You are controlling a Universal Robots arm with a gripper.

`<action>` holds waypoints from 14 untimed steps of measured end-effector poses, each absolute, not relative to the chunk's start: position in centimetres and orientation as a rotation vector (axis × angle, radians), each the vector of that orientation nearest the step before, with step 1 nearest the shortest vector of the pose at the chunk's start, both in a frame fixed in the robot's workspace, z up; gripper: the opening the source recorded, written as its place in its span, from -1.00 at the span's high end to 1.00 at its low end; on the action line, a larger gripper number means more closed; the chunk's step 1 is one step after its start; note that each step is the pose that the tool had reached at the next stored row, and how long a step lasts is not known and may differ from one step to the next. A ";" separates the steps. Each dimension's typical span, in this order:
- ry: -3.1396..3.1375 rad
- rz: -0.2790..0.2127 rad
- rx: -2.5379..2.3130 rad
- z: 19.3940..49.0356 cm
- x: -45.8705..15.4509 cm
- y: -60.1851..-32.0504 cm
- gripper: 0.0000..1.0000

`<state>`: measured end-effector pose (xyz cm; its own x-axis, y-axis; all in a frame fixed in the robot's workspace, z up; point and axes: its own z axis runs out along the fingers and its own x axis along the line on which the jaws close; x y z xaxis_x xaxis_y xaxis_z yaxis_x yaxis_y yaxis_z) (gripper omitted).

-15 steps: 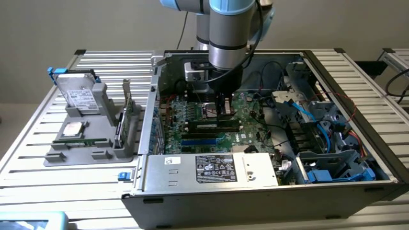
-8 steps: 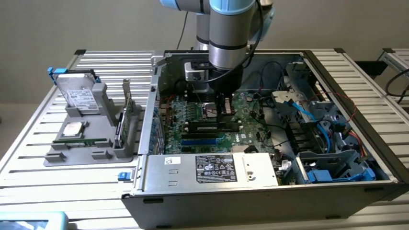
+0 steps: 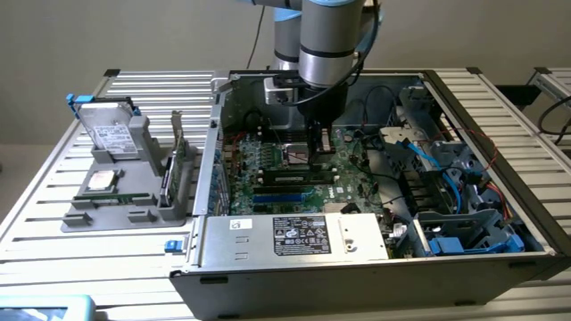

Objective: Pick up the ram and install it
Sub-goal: 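Insert the ram into the slot, then press down the ram until it locks into place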

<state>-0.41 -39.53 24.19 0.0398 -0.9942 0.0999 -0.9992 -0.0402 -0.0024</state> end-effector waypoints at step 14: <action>-2.123 0.101 2.211 24.5 -0.2 -39.6 0.44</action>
